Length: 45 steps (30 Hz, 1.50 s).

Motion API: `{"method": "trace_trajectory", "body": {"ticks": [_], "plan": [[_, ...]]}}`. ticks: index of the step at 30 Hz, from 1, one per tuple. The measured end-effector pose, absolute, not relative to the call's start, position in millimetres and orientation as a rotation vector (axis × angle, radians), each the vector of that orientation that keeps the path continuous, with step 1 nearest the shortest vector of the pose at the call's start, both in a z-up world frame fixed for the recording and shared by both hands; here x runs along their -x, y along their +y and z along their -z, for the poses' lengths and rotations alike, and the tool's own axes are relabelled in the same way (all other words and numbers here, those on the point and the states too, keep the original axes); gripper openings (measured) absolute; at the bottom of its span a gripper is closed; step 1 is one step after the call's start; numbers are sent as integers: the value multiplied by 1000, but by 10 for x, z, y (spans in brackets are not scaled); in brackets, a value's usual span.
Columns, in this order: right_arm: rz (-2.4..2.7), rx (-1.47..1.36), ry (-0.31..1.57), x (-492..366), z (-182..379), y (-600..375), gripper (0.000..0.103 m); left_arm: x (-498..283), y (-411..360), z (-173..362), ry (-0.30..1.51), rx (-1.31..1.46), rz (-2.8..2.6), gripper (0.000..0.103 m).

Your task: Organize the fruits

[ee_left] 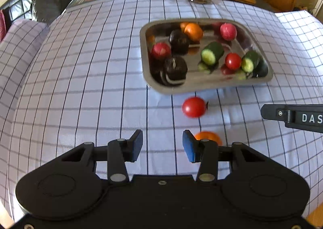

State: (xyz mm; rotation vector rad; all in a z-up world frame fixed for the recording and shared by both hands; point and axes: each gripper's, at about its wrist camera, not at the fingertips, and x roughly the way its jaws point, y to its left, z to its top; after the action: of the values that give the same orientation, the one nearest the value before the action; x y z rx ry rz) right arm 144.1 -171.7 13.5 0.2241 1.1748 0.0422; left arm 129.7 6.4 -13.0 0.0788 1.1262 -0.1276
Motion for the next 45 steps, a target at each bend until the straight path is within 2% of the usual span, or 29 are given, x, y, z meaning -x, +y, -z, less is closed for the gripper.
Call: {"method": "trace_trajectory", "body": {"ticks": [16, 45], "plan": [[-68, -185, 1209, -1146, -131, -1599, 37, -1108, 137, 264, 1211, -78, 79, 53], [-159, -137, 1249, -1265, -19, -1210, 40, -1130, 459, 456, 1287, -41, 23, 53]]}}
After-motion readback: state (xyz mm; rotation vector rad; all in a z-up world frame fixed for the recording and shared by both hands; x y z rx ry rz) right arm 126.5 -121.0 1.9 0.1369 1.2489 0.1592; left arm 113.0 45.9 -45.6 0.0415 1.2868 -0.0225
